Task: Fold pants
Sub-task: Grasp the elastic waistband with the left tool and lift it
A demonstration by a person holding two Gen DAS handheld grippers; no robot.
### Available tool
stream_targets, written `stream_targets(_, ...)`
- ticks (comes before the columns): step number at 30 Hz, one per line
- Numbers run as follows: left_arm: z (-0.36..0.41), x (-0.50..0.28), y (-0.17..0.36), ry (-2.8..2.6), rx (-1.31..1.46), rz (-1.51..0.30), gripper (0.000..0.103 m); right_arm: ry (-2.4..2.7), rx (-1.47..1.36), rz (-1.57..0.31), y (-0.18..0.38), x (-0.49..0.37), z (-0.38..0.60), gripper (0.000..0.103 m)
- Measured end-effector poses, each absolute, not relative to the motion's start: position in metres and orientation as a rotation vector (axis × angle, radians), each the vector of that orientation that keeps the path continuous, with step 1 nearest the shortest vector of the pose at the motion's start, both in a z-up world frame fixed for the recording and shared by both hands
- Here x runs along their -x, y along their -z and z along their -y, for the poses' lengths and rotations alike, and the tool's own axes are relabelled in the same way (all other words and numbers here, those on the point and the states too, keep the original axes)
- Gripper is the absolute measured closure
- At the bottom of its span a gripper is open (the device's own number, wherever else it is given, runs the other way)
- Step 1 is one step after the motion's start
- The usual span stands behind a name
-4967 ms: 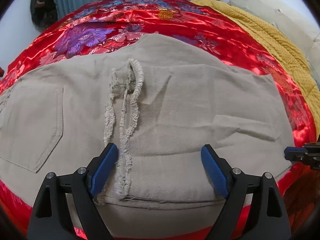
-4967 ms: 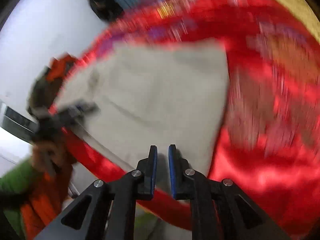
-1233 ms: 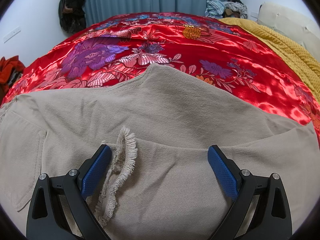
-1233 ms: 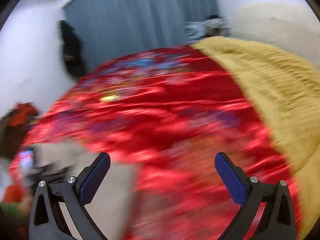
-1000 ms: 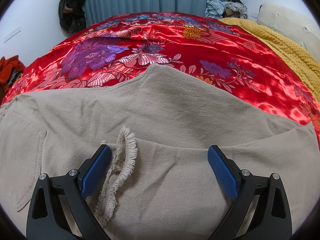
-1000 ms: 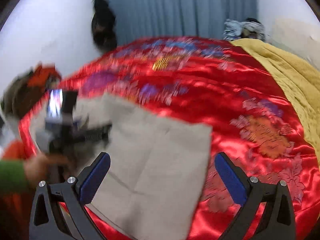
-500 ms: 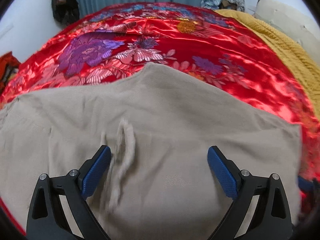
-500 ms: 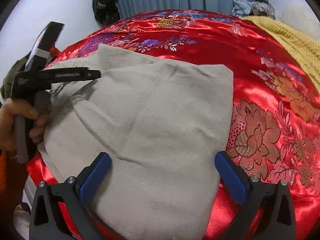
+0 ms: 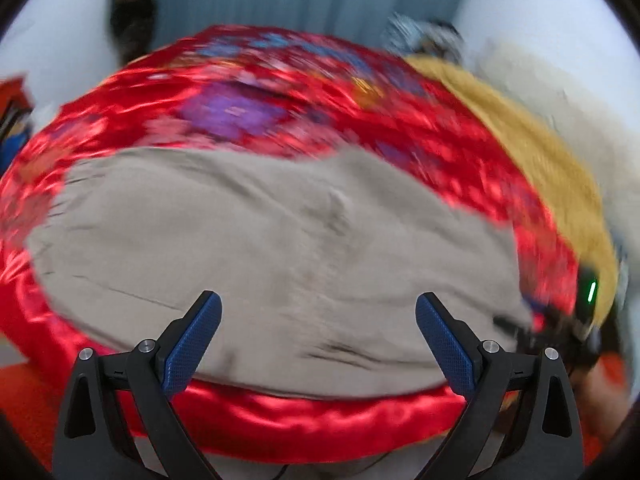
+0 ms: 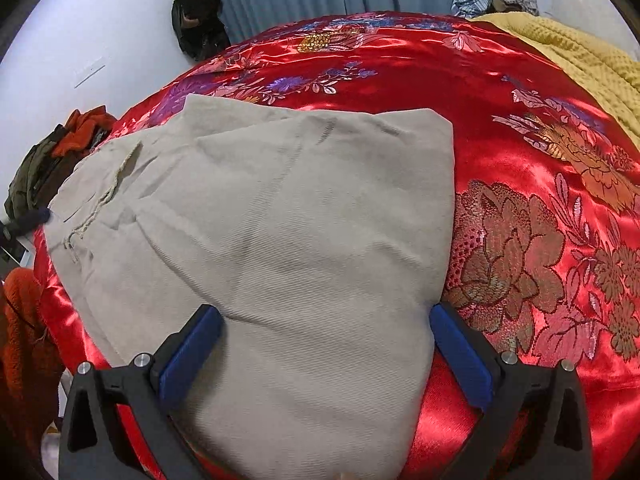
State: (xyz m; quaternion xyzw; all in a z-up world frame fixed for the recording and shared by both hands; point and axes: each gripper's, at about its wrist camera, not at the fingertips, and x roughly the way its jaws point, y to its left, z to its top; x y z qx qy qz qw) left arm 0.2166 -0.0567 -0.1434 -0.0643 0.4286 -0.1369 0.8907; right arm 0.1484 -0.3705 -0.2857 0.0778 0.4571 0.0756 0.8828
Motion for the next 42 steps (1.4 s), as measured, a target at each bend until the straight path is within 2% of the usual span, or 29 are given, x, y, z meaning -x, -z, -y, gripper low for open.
stream_targets(4, -0.039, -0.231, 0.129, 0.145, 0.383, -0.816, 0.005, -0.151, -0.170, -0.945, 0.286, -0.148, 0.371, 0.000)
stream_targets(11, -0.173, -0.231, 0.162, -0.019, 0.776, -0.808, 0.007, -0.147, -0.173, -0.945, 0.287, -0.149, 0.372, 0.000)
stream_targets(13, -0.190, -0.227, 0.170, -0.012, 0.855, -0.788, 0.012, -0.148, -0.173, -0.944, 0.287, -0.149, 0.372, 0.000)
stream_targets(14, -0.195, -0.226, 0.173, -0.001, 0.887, -0.779, 0.014, -0.148, -0.174, -0.944, 0.287, -0.149, 0.372, 0.000)
stream_targets(17, -0.194, -0.235, 0.179, 0.069, 0.919, -0.786, 0.030, -0.147, -0.173, -0.944, 0.287, -0.149, 0.372, 0.000)
stream_targets(19, -0.192, -0.240, 0.184, 0.096, 0.927, -0.800, 0.045, -0.147, -0.173, -0.945, 0.287, -0.149, 0.372, 0.000)
stream_targets(21, -0.189, -0.242, 0.189, 0.097, 0.927, -0.824, 0.051, -0.148, -0.174, -0.944, 0.287, -0.149, 0.371, 0.000)
stream_targets(27, -0.181, -0.250, 0.208, 0.035, 0.881, -0.904, 0.051, -0.148, -0.174, -0.943, 0.287, -0.149, 0.371, 0.000)
stream_targets(36, -0.177, -0.265, 0.214, 0.022, 0.860, -0.928, 0.047, -0.146, -0.174, -0.943, 0.287, -0.149, 0.371, 0.000)
stream_targets(38, -0.180, -0.265, 0.219, 0.003, 0.878, -0.931, 0.062, -0.146, -0.174, -0.943, 0.287, -0.149, 0.371, 0.000)
stream_targets(39, -0.184, -0.262, 0.223, -0.012, 0.893, -0.930, 0.077, -0.146, -0.174, -0.942, 0.286, -0.149, 0.371, 0.000)
stream_targets(42, -0.192, -0.253, 0.226, 0.000, 0.973, -0.898, 0.084, -0.146, -0.173, -0.942, 0.286, -0.149, 0.372, 0.000)
